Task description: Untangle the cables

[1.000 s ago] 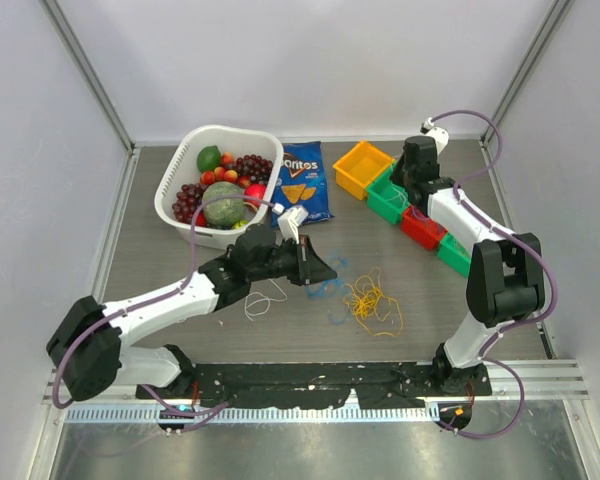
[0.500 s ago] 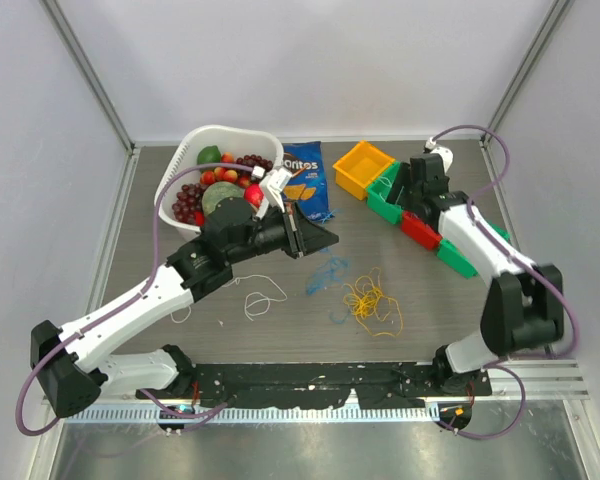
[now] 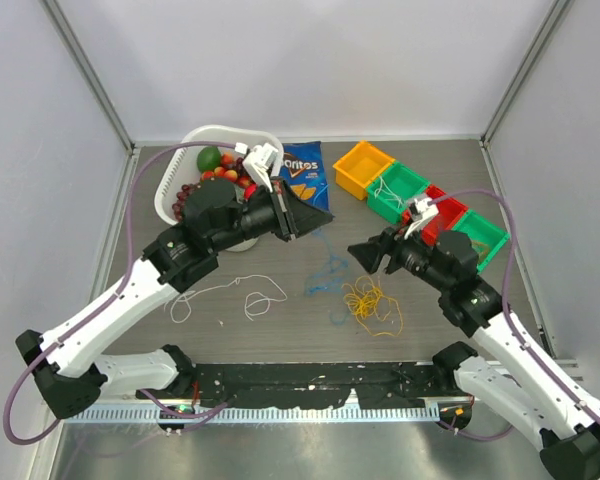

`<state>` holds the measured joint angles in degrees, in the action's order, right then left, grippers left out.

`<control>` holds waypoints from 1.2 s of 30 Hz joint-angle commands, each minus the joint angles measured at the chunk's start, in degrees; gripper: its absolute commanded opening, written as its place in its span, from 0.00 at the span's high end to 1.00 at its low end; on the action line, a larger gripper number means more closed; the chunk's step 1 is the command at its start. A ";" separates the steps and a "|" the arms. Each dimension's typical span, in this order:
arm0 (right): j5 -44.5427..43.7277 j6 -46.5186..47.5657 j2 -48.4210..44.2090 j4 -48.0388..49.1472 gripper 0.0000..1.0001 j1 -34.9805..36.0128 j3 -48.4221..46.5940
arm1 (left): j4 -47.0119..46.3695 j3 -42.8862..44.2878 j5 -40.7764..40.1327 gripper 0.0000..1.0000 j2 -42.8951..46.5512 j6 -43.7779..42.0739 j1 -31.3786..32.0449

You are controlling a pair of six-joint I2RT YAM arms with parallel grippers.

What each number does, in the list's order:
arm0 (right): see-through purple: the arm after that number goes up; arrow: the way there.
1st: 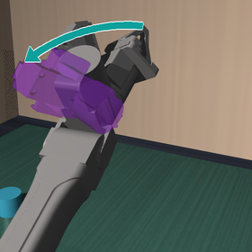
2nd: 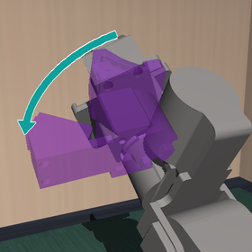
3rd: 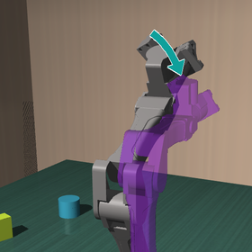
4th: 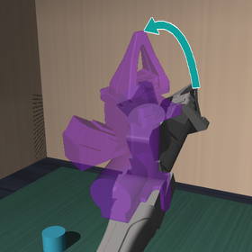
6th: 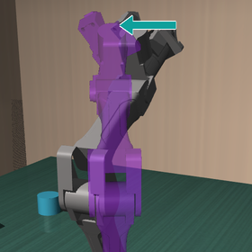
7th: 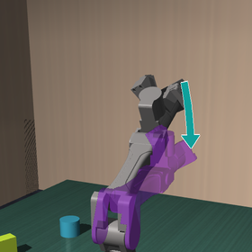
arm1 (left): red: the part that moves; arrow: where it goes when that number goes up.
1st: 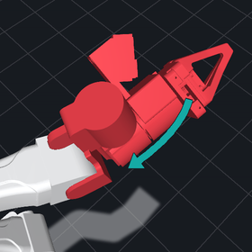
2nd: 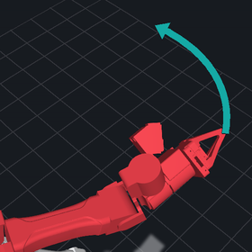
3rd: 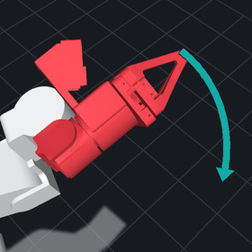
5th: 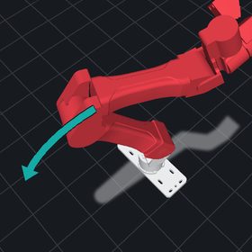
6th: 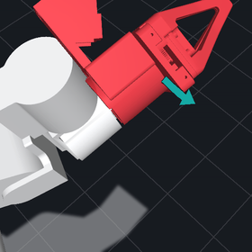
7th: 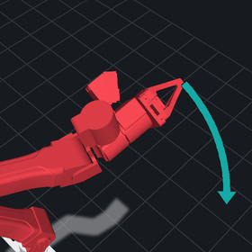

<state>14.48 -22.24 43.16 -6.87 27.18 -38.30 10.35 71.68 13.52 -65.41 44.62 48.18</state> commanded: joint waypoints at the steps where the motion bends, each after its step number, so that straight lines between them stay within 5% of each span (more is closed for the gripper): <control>1: 7.67 -0.70 0.60 16.24 0.28 4.97 7.71 | 1.95 6.53 -0.86 1.00 1.34 -0.59 -0.46; 6: 6.62 -0.79 5.97 28.75 0.27 13.32 12.29 | 3.88 14.70 0.02 1.00 -0.16 -1.03 -0.46; 12: -5.23 -1.83 16.33 40.71 0.29 21.07 10.63 | 3.98 21.04 0.89 1.00 -1.83 -0.77 -0.55; 21: -19.40 -6.58 29.17 41.50 0.71 21.34 10.51 | 4.68 33.24 2.39 1.00 -5.78 -1.55 -0.46; 25: -19.67 -11.14 29.01 43.18 0.76 21.43 17.45 | 7.66 42.82 1.60 1.00 -9.11 -4.88 -0.37; 27: -19.40 -12.03 27.78 41.78 0.73 21.42 20.01 | 9.24 47.57 0.90 1.00 -10.87 -6.99 -0.46; 31: -22.20 -10.55 19.10 29.77 0.48 21.34 20.47 | 10.13 51.45 0.02 1.00 -12.64 -8.85 -0.37; 36: -19.15 -3.09 7.40 15.85 0.27 21.42 14.42 | 9.17 47.43 -0.16 1.00 -12.47 -7.89 -0.46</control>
<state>-5.06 -30.63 59.09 17.80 48.31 -17.54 19.55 121.56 13.63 -77.36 37.82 47.88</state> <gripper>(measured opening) 0.674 0.017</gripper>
